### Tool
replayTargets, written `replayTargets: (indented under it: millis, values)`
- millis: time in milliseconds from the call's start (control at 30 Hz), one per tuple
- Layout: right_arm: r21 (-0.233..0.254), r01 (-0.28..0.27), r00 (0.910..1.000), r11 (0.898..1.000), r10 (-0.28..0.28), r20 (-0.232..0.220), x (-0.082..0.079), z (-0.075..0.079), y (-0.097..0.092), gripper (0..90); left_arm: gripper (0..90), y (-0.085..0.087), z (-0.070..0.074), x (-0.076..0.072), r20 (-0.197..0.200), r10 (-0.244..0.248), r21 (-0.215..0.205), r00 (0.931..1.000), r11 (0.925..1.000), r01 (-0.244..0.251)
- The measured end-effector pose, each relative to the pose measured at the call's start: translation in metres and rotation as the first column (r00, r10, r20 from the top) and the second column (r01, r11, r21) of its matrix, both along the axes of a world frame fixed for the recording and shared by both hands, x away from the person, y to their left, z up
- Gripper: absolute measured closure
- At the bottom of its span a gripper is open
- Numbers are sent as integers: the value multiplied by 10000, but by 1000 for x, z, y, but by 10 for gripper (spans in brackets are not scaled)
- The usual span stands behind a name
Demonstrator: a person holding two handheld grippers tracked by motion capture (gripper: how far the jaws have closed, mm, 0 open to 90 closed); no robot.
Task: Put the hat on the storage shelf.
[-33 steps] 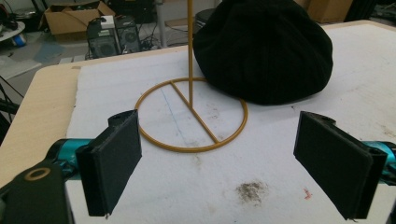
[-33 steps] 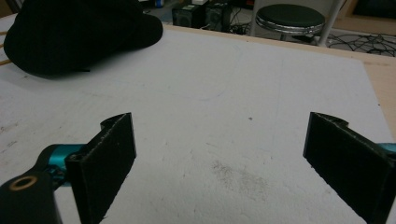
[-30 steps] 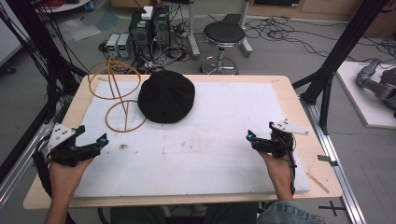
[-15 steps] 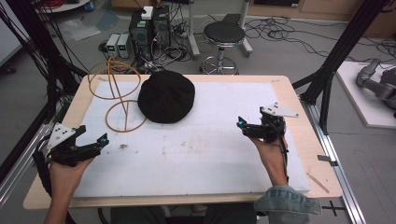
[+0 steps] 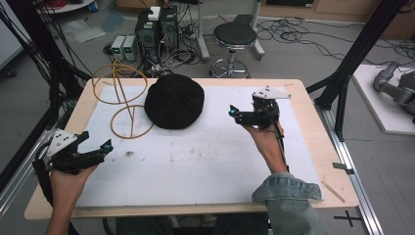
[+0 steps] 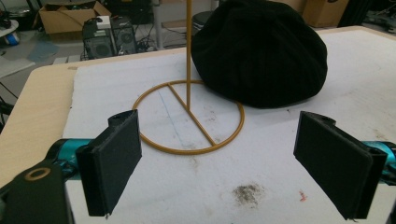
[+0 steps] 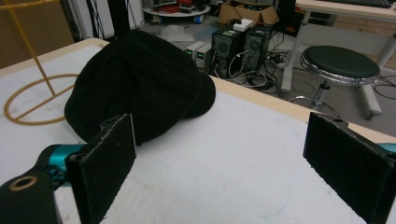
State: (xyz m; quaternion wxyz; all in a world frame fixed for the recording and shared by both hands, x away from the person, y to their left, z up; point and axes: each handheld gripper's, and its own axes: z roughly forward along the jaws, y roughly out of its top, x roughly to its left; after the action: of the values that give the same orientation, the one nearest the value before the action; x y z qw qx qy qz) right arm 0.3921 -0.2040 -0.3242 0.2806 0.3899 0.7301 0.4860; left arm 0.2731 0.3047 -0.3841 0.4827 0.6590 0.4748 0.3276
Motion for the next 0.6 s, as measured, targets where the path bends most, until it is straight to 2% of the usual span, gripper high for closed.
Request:
replayTargets:
  millis: [100, 200, 300, 433, 600]
  values:
    - [-58, -108, 9999, 9999, 109, 50, 5, 6, 5, 92, 153, 0, 0, 0, -2, -3, 3, 10000, 10000, 3]
    - [-257, -351, 9992, 9991, 356, 165, 15, 20, 18, 92, 154, 0, 0, 0, -2, -30, 10, 10000, 10000, 30]
    - [-214, -458, 9987, 9987, 463, 221, 20, 27, 25, 92, 154, -1, 0, 0, 14, -42, -8, 10000, 10000, 42]
    - [-373, -675, 9973, 9970, 685, 278, 34, 41, 44, 92, 154, 1, 1, 0, 31, -31, -13, 10000, 10000, 31]
    - [-444, -845, 9960, 9954, 858, 265, 48, 49, 58, 92, 154, 3, 2, -1, 88, -28, -49, 10000, 10000, 28]
